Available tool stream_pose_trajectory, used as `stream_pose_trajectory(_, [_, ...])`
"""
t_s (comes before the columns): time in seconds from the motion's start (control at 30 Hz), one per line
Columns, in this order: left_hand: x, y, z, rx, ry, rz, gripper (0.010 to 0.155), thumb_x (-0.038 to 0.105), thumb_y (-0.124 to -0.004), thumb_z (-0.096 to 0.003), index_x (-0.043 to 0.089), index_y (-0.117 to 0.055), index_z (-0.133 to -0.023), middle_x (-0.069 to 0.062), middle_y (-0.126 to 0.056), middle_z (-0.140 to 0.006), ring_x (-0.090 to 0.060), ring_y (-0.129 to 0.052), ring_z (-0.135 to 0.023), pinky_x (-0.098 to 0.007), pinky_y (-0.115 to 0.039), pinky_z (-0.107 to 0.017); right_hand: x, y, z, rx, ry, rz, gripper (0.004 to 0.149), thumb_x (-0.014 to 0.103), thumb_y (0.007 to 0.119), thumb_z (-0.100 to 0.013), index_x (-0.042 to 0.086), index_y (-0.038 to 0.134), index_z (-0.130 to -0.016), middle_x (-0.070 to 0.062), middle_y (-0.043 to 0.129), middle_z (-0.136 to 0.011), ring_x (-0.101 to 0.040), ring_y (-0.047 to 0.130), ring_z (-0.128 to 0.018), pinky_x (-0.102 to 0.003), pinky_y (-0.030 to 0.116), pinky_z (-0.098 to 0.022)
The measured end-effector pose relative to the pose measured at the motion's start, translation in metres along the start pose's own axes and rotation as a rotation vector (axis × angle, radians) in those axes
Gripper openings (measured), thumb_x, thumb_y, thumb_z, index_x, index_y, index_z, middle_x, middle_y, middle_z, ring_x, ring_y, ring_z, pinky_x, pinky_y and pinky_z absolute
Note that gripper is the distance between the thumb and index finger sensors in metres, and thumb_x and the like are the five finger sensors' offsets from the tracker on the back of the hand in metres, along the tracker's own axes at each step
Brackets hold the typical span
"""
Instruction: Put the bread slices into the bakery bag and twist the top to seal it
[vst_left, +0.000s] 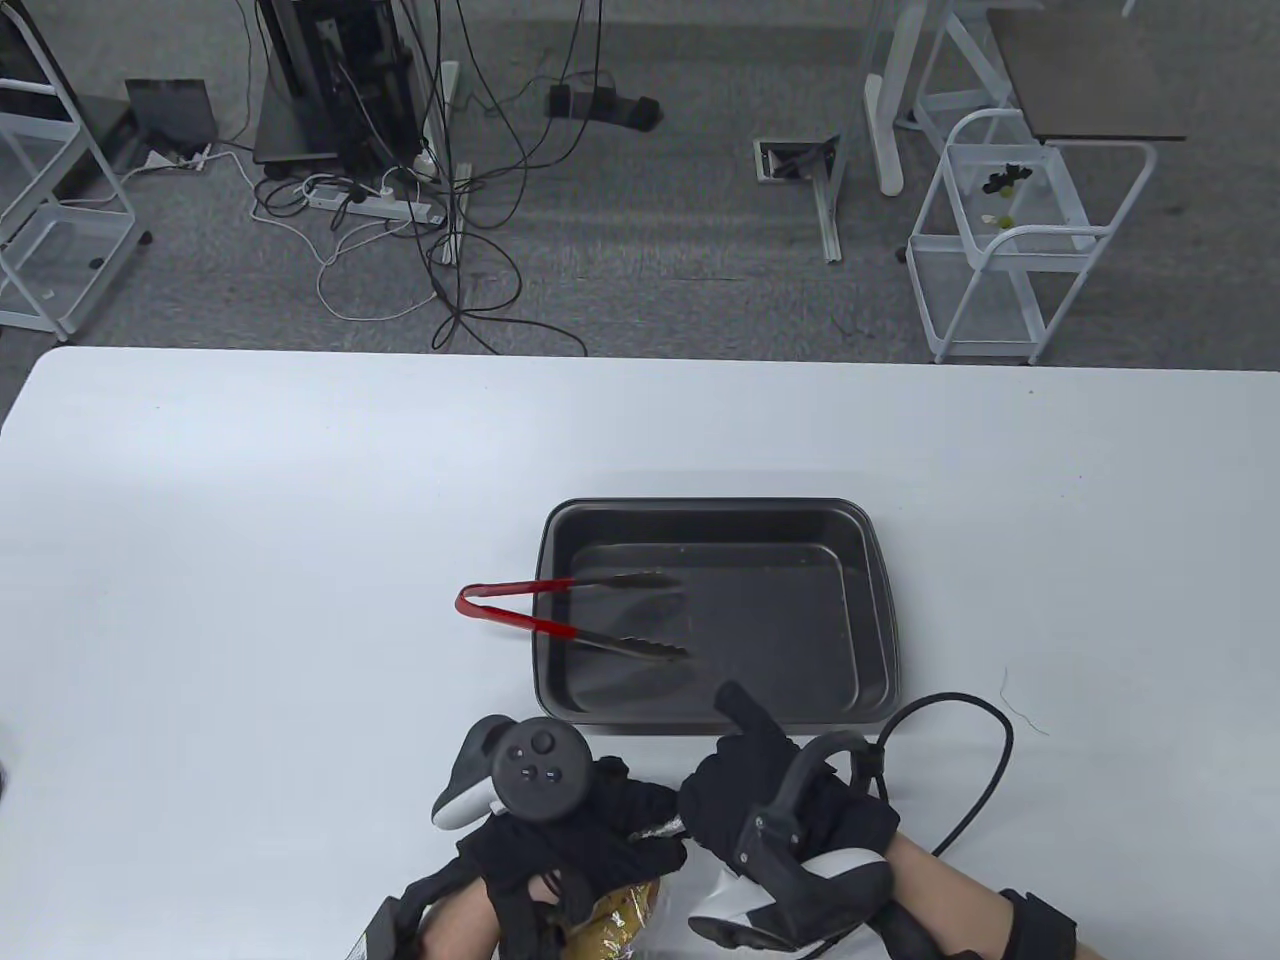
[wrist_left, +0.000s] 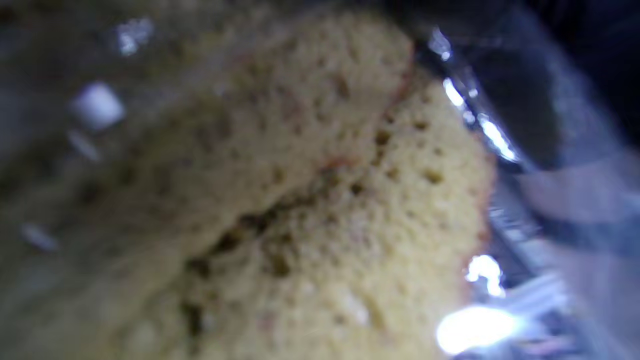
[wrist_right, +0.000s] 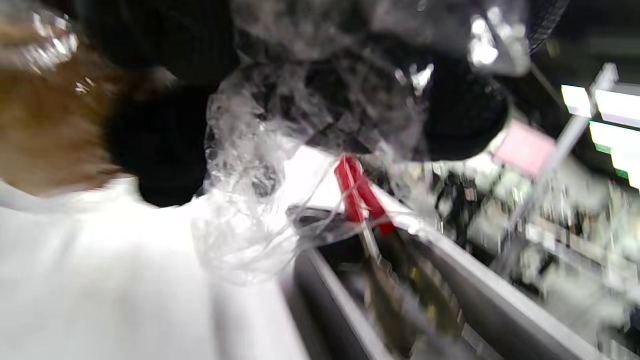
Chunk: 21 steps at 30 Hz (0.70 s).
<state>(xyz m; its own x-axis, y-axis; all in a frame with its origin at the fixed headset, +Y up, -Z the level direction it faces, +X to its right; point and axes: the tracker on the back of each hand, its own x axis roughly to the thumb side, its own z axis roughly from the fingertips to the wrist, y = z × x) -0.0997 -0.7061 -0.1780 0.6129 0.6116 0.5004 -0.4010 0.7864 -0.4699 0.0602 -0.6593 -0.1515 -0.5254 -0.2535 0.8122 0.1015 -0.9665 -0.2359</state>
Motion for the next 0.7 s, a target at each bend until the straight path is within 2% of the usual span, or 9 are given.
stream_pose_trajectory(0.03, [0.005, 0.001, 0.003, 0.049, 0.008, -0.072, 0.056, 0.055, -0.086, -0.0464, 0.027, -0.076, -0.094, 0.005, -0.097, -0.082, -0.025, -0.099, -0.078, -0.063, -0.048, -0.084, -0.002, 0.001, -0.002, 0.011, 0.030, -0.041, 0.047, 0.035, 0.079, -0.034, 0.001, 0.095, -0.062, -0.017, 0.105, -0.046, -0.031, 0.104, -0.028, -0.070, 0.062, -0.063])
stream_pose_trajectory(0.1, [0.018, -0.001, 0.010, 0.188, 0.032, -0.268, 0.056, 0.055, -0.089, -0.0445, 0.028, -0.077, -0.093, 0.006, -0.098, -0.082, -0.024, -0.100, -0.077, -0.062, -0.048, -0.084, -0.013, 0.006, -0.004, 0.096, 0.141, -0.257, 0.047, 0.034, 0.079, -0.035, -0.001, 0.095, -0.061, -0.018, 0.105, -0.045, -0.032, 0.104, -0.027, -0.070, 0.062, -0.062])
stream_pose_trajectory(0.17, [0.030, -0.005, 0.013, 0.283, 0.036, -0.438, 0.055, 0.055, -0.089, -0.0441, 0.030, -0.077, -0.092, 0.006, -0.097, -0.081, -0.024, -0.100, -0.077, -0.062, -0.048, -0.085, -0.024, 0.011, -0.004, 0.148, 0.223, -0.447, 0.047, 0.034, 0.079, -0.035, -0.002, 0.095, -0.060, -0.019, 0.105, -0.043, -0.032, 0.104, -0.024, -0.069, 0.063, -0.061])
stream_pose_trajectory(0.27, [0.048, -0.017, 0.016, 0.441, 0.040, -0.700, 0.054, 0.055, -0.088, -0.0435, 0.032, -0.077, -0.091, 0.007, -0.097, -0.081, -0.022, -0.101, -0.077, -0.061, -0.049, -0.085, -0.048, 0.028, 0.002, 0.246, 0.393, -0.894, 0.047, 0.033, 0.080, -0.035, -0.005, 0.096, -0.058, -0.021, 0.105, -0.040, -0.034, 0.102, -0.022, -0.069, 0.062, -0.061])
stream_pose_trajectory(0.43, [0.065, -0.032, 0.019, 0.643, 0.034, -0.934, 0.052, 0.054, -0.087, -0.0447, 0.035, -0.076, -0.091, 0.008, -0.097, -0.081, -0.022, -0.100, -0.077, -0.061, -0.048, -0.086, -0.064, 0.070, 0.015, 0.377, 0.467, -1.637, 0.047, 0.032, 0.080, -0.038, -0.008, 0.096, -0.058, -0.023, 0.104, -0.038, -0.034, 0.102, -0.019, -0.068, 0.062, -0.059])
stream_pose_trajectory(0.5, [0.068, -0.037, 0.019, 0.674, 0.026, -0.986, 0.051, 0.053, -0.087, -0.0450, 0.035, -0.076, -0.091, 0.008, -0.097, -0.081, -0.022, -0.100, -0.077, -0.061, -0.048, -0.085, -0.063, 0.082, 0.017, 0.412, 0.425, -1.783, 0.047, 0.031, 0.079, -0.039, -0.009, 0.096, -0.057, -0.024, 0.104, -0.038, -0.035, 0.101, -0.018, -0.068, 0.062, -0.059])
stream_pose_trajectory(0.57, [0.069, -0.041, 0.017, 0.666, 0.014, -1.027, 0.049, 0.054, -0.087, -0.0449, 0.037, -0.077, -0.090, 0.008, -0.097, -0.080, -0.022, -0.101, -0.076, -0.061, -0.049, -0.085, -0.061, 0.091, 0.017, 0.428, 0.399, -1.805, 0.047, 0.032, 0.079, -0.039, -0.009, 0.096, -0.057, -0.023, 0.104, -0.036, -0.034, 0.102, -0.017, -0.067, 0.065, -0.058])
stream_pose_trajectory(0.6, [0.068, -0.044, 0.016, 0.650, -0.001, -1.030, 0.048, 0.054, -0.087, -0.0452, 0.037, -0.079, -0.089, 0.008, -0.098, -0.079, -0.022, -0.102, -0.075, -0.061, -0.049, -0.085, -0.061, 0.094, 0.018, 0.483, 0.369, -1.808, 0.047, 0.031, 0.078, -0.040, -0.009, 0.095, -0.058, -0.024, 0.104, -0.038, -0.035, 0.101, -0.018, -0.067, 0.064, -0.058])
stream_pose_trajectory(0.7, [0.068, -0.047, 0.012, 0.594, 0.016, -1.034, 0.046, 0.052, -0.086, -0.0462, 0.035, -0.082, -0.089, 0.006, -0.101, -0.078, -0.024, -0.104, -0.073, -0.061, -0.052, -0.084, -0.064, 0.096, 0.017, 0.508, 0.369, -1.700, 0.048, 0.033, 0.077, -0.041, -0.008, 0.093, -0.062, -0.024, 0.102, -0.042, -0.037, 0.100, -0.022, -0.068, 0.062, -0.059])
